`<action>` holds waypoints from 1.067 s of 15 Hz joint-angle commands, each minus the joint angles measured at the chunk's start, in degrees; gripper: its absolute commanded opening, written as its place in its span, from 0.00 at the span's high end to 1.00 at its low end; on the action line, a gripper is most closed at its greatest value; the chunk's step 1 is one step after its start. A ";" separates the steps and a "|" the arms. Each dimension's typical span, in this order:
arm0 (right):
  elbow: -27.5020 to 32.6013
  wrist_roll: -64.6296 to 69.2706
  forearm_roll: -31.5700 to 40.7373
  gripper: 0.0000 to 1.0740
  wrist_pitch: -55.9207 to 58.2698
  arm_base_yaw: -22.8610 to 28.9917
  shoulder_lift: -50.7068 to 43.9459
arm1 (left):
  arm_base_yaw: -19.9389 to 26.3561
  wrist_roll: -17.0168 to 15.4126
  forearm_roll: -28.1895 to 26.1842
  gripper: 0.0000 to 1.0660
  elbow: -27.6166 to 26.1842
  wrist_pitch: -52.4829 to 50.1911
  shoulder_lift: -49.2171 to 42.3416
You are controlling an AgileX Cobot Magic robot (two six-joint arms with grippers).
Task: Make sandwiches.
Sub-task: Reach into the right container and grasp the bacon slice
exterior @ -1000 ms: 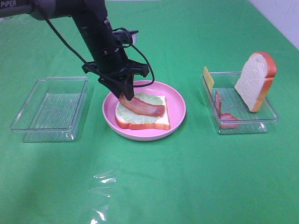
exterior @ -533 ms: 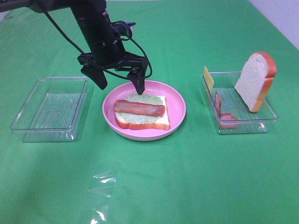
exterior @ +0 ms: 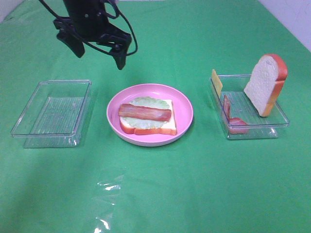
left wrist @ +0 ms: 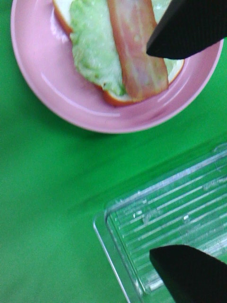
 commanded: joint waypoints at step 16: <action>0.17 -0.46 0.00 0.16 -0.69 0.00 -1.55 | 21.72 3.90 -4.76 0.06 35.01 6.19 -24.47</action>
